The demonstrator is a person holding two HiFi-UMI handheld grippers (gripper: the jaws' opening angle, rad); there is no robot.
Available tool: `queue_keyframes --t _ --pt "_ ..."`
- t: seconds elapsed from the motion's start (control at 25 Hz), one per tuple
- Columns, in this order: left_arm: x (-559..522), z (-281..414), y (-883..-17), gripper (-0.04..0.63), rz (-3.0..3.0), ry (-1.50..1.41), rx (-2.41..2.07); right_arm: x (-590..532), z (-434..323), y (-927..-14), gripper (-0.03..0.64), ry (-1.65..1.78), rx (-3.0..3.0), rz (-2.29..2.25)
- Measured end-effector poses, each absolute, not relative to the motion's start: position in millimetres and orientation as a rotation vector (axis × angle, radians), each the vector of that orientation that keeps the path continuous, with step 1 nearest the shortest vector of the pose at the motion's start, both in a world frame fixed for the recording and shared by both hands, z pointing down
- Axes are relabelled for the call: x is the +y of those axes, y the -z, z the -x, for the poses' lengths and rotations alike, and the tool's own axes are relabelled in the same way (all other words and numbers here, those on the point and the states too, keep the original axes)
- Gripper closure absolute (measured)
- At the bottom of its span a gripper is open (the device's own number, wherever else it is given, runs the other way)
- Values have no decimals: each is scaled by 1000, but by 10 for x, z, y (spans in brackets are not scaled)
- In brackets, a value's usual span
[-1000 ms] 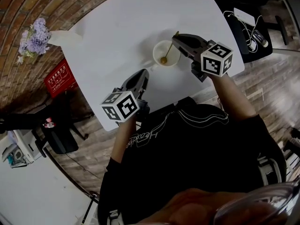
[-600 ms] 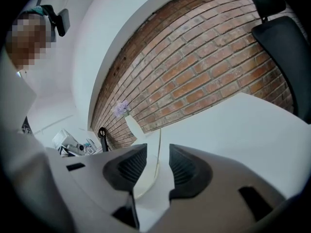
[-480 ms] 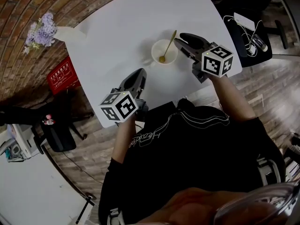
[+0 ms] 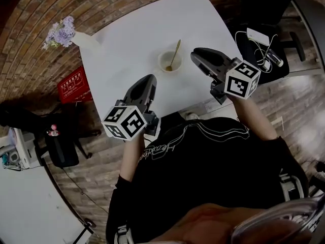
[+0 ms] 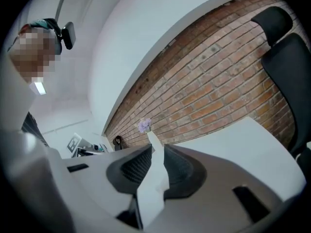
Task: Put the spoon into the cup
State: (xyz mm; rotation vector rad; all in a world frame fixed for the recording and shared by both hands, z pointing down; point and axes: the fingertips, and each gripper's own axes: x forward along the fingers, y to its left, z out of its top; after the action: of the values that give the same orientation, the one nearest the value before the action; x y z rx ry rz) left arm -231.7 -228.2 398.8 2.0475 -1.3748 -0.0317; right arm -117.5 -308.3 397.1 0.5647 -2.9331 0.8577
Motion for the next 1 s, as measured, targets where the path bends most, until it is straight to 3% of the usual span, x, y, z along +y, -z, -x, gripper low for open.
queue_keyframes --t 0.24,0.6,1.0 --pt "-2106 2024 -3558 591 -2163 24 -1400 -2739 1004 -3480 611 -615 -3017 -479" --pt "-1921 1720 -2929 591 -2288 70 -1424 -2283 815 -3056 620 -503 -3027 -267" --pt "-1743 1453 -2826 591 -2377 62 -1371 -2101 753 -2939 620 -585 -3086 -182"
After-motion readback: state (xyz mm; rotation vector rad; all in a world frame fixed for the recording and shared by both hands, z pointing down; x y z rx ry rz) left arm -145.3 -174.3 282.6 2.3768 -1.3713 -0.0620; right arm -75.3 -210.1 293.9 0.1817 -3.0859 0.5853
